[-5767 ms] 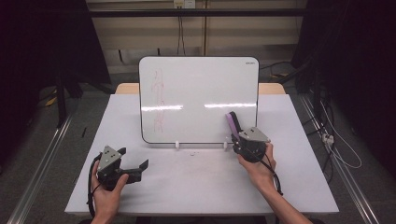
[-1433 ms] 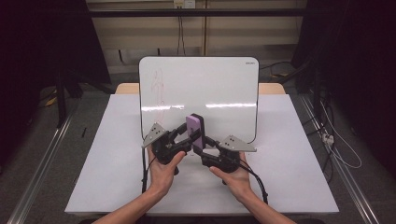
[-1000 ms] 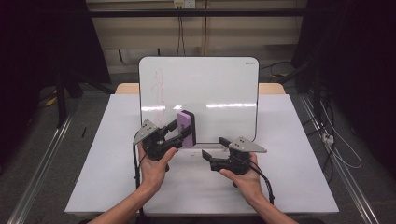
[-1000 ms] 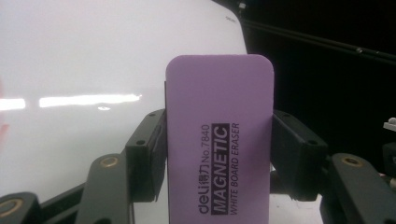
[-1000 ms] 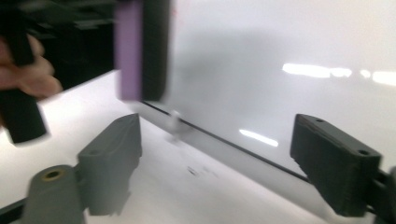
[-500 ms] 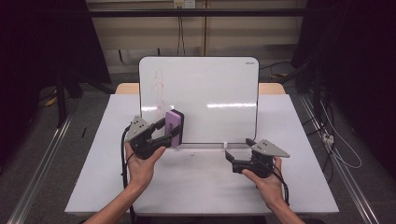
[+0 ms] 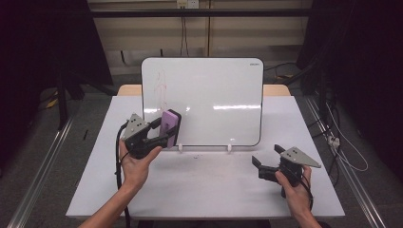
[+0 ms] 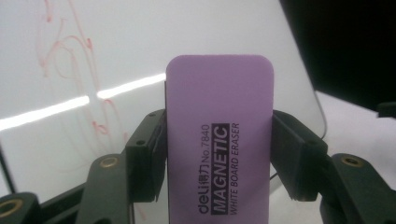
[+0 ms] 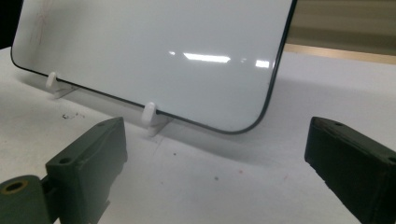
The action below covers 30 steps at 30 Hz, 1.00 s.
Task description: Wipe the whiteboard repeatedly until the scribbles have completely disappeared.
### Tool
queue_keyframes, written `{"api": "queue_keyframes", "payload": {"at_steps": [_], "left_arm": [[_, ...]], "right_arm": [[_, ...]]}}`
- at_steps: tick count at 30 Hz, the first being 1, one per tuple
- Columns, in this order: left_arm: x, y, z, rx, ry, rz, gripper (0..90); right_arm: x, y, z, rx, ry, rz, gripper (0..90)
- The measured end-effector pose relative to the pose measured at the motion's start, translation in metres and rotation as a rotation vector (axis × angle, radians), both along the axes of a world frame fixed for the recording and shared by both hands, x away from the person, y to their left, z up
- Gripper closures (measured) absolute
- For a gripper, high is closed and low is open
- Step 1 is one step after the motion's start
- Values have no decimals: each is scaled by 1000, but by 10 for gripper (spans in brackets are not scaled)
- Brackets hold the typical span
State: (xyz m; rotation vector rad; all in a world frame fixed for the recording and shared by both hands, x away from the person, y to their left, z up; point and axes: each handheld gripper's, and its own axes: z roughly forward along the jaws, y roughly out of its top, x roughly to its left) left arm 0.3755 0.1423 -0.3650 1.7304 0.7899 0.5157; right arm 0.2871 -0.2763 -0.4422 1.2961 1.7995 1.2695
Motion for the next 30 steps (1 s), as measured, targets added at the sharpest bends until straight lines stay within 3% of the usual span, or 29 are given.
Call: {"api": "queue_keyframes", "payload": {"at_steps": [3, 17, 21, 24, 30], "left_arm": [[1, 2, 2, 35, -8, 11, 412], [13, 14, 19, 177, -75, 89, 413], [17, 16, 26, 202, -79, 95, 413], [20, 18, 33, 216, -104, 111, 413], [35, 19, 45, 261, -147, 178, 413]], "right_arm": [[-4, -4, -2, -21, 5, 2, 55], [-8, -7, -2, -4, -6, -1, 53], [-7, -7, -1, -6, -9, -4, 53], [-7, -7, -1, -4, -13, -8, 53], [-6, -5, -1, -7, -10, 0, 53]]}}
